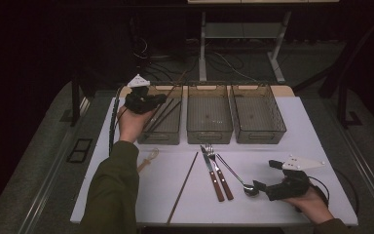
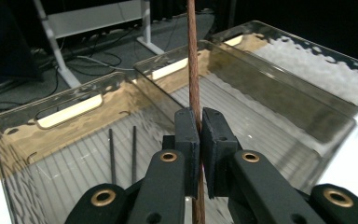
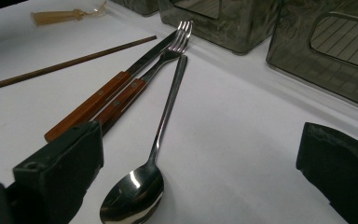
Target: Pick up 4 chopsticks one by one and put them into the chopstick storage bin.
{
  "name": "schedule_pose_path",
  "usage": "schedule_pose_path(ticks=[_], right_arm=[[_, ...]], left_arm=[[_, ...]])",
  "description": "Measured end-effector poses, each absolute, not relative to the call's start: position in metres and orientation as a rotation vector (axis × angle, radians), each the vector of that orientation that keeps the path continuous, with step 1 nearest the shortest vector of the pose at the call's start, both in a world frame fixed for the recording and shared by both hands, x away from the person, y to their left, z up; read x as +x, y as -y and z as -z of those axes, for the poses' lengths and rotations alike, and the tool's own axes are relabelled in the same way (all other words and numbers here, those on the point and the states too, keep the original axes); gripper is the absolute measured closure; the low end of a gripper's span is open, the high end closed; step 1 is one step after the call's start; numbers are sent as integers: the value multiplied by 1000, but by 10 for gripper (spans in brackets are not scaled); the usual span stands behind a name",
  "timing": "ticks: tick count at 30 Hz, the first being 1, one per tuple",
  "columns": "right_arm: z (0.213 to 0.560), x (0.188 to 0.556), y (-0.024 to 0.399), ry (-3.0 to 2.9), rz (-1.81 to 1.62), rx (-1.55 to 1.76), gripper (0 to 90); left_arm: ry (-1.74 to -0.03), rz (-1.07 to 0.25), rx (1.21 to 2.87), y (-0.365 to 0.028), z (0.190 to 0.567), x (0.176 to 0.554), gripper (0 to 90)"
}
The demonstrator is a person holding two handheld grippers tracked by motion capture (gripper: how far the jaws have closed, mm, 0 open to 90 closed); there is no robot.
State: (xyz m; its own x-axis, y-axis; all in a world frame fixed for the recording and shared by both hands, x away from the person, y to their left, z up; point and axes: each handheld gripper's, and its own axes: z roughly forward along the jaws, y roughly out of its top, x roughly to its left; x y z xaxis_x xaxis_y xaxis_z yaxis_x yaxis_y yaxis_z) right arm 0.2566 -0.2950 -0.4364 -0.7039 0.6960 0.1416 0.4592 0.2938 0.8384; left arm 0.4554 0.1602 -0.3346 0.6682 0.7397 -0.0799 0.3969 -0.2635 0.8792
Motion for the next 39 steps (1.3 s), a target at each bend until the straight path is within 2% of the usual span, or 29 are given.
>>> schedule_pose_path(ticks=[11, 18, 31, 39], right_arm=[[436, 256, 295, -2316, -1378, 1056, 7], [436, 256, 295, -2319, -1384, 1058, 8], [436, 256, 295, -2323, -1383, 1055, 8], [436, 255, 295, -2319, -1384, 1058, 8]], left_arm=[[-1019, -448, 1863, -167, 360, 481, 849], [-1065, -446, 1892, -167, 377, 484, 849], [-1115, -425, 1946, -171, 383, 486, 836], [-1105, -443, 1959, -167, 382, 485, 713]])
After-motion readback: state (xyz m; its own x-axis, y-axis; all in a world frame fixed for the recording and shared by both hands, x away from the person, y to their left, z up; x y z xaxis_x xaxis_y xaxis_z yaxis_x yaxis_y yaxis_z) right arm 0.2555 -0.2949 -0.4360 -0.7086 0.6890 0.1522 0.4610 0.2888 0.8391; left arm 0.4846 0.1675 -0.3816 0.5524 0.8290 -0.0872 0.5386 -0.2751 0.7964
